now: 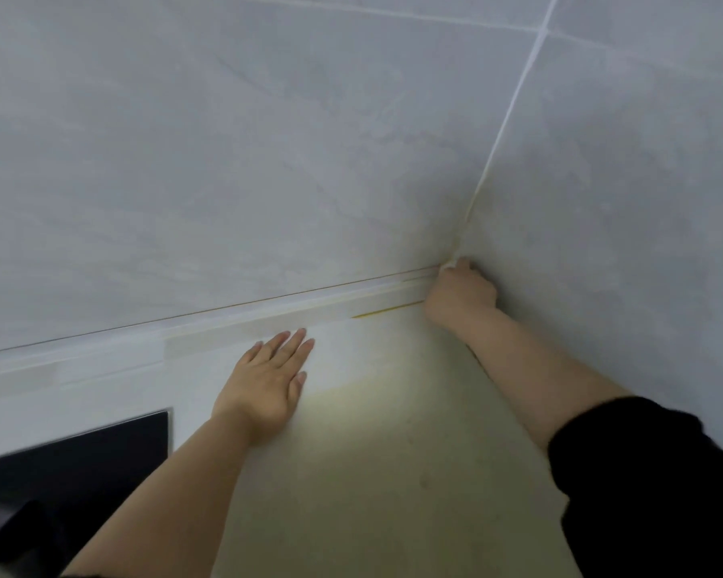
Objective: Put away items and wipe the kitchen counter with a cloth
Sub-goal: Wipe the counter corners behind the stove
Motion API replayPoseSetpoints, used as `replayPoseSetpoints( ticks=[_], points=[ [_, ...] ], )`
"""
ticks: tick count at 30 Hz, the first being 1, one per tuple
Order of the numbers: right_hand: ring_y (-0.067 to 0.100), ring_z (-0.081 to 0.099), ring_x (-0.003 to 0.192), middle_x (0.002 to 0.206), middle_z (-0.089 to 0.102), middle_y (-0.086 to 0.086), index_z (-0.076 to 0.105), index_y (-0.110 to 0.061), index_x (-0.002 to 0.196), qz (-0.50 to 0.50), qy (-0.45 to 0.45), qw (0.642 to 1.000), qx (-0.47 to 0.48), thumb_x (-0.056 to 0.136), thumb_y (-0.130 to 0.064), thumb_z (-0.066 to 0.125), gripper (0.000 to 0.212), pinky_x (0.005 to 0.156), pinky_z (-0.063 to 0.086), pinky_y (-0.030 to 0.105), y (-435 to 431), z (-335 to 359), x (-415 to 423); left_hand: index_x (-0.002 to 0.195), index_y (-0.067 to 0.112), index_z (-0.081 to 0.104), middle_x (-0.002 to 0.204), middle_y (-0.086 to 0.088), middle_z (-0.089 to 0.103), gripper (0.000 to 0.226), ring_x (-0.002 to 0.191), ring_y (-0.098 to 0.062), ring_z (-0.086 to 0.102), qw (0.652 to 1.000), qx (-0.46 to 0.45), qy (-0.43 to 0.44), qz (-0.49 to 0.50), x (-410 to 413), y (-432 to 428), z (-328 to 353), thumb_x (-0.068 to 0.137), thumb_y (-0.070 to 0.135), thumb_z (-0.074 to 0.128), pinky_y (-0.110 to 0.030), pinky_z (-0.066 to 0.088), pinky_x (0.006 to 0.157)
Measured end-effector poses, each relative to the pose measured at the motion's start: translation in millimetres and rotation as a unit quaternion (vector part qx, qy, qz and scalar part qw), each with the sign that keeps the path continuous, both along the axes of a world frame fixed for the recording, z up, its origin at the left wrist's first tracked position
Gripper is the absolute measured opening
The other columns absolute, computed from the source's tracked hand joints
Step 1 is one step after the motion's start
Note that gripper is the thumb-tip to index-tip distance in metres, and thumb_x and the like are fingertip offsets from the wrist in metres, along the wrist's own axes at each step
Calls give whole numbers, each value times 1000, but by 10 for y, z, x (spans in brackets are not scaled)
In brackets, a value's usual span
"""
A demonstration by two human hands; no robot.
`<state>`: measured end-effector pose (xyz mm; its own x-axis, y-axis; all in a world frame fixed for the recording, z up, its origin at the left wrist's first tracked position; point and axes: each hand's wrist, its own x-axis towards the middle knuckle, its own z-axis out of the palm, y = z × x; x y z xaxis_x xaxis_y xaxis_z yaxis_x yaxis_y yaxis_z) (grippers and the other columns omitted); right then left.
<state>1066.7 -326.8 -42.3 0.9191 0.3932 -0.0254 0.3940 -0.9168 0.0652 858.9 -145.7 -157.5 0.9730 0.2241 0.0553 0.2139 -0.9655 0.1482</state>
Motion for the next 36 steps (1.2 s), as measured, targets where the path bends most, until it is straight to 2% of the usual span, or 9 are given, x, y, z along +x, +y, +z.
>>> replayPoseSetpoints(
  ticks=[8,14,17,21,24,28,31,33,36],
  points=[
    [27,47,119,134,42,14,50,-3,132,-27,-35,999,7,94,-18,43,41,92,43,34,506,-283,-33,152,26,14,157,11,5,73,147,-14,9,1000,-7,-4,-3,28,35,-34,85,48,-7,-28,-2,114],
    [28,43,121,136,39,10,56,-9,124,249,-34,967,46,88,-21,50,38,91,43,34,824,-312,-931,152,27,8,158,11,0,78,147,-13,4,1000,15,13,2,0,20,27,80,49,-13,-30,0,116],
    [27,49,116,130,44,6,58,-12,119,146,14,983,110,85,-19,50,35,89,44,32,500,-287,-603,152,28,12,159,11,4,78,147,-13,7,1000,10,16,3,-6,16,40,81,49,-11,-30,3,116],
    [31,36,128,141,35,13,48,-6,129,5,50,996,71,88,-20,45,43,99,39,36,-58,-472,-177,151,24,23,158,8,14,73,145,-17,17,1000,-3,6,-1,-5,12,39,86,48,-2,-32,7,116],
    [31,28,132,148,25,11,37,-7,140,-4,48,999,-2,89,-23,44,55,104,31,40,145,-585,-227,151,24,21,158,8,13,71,146,-16,16,1000,0,1,-3,-11,17,15,87,47,-2,-29,2,113],
    [29,33,130,145,27,12,34,-3,143,-48,66,997,4,90,-22,43,57,102,32,38,645,-541,-438,151,24,18,158,8,10,72,146,-15,13,1000,3,-3,0,2,33,14,86,47,-4,-27,-1,113],
    [29,31,129,142,31,10,50,-6,132,98,31,994,-22,88,-19,45,46,103,31,38,703,-572,-664,152,26,15,158,10,6,75,147,-14,8,1000,-6,7,0,-4,27,22,83,49,-7,-28,-1,114],
    [29,31,126,139,36,8,57,-11,125,229,19,973,9,84,-16,48,42,101,28,38,615,-601,-745,152,25,16,158,10,8,75,146,-14,10,1000,-6,7,2,5,27,33,84,49,-5,-29,1,115],
    [27,29,125,139,34,2,49,-26,135,303,74,948,54,86,-11,47,51,101,25,36,418,-572,-616,151,26,18,158,9,11,74,146,-15,13,1000,-8,13,5,-2,7,52,85,48,-4,-30,4,116]
  ],
)
